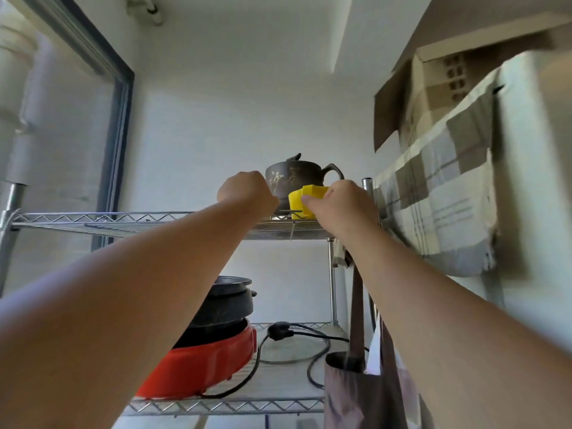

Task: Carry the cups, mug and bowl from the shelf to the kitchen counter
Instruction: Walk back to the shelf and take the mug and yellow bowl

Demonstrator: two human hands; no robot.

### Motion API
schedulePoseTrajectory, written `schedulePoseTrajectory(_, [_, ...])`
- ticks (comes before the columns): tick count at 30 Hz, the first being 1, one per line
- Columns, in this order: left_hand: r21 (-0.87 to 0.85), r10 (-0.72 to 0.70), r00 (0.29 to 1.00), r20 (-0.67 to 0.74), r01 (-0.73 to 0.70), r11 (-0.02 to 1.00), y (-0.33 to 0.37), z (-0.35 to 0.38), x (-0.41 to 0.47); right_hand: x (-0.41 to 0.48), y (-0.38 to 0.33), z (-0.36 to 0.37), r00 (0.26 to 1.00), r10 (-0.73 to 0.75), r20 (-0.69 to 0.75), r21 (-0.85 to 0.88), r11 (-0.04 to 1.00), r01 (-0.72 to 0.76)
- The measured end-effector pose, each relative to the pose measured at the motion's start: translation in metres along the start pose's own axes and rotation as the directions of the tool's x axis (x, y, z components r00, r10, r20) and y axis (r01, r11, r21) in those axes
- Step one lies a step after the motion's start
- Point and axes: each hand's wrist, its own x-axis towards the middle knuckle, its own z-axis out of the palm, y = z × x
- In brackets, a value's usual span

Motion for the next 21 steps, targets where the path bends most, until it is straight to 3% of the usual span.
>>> schedulePoseTrajectory(11, [-0.046,-0.206,0.962,0.176,0.218,0.975,-0.011,-0.009,0.013,0.037,-0.022,0.011,0.955,0.202,0.219,0.148,0.96,-0.237])
schedulePoseTrajectory(14, [-0.046,-0.257,0.912,0.32,0.286,0.957,-0.024,-0.023,0.017,0.042,-0.031,0.003,0.833,0.337,0.438,0.216,0.86,-0.462])
schedulePoseTrajectory(16, [-0.171,-0.29,0.827,0.482,0.414,0.894,-0.034,-0.027,0.022,0.043,-0.034,-0.002,0.731,0.387,0.562,0.19,0.799,-0.57])
schedulePoseTrajectory(18, [-0.203,-0.223,0.777,0.589,0.409,0.89,-0.04,-0.031,0.024,0.045,-0.034,-0.005,0.655,0.386,0.65,0.199,0.745,-0.636])
schedulePoseTrajectory(19, [-0.232,-0.252,0.742,0.621,0.48,0.846,-0.042,-0.029,0.025,0.046,-0.033,-0.006,0.619,0.379,0.688,0.216,0.707,-0.673])
schedulePoseTrajectory(21, [-0.423,-0.313,0.676,0.667,0.689,0.588,-0.043,-0.027,0.027,0.047,-0.032,-0.007,0.571,0.375,0.731,0.238,0.644,-0.727])
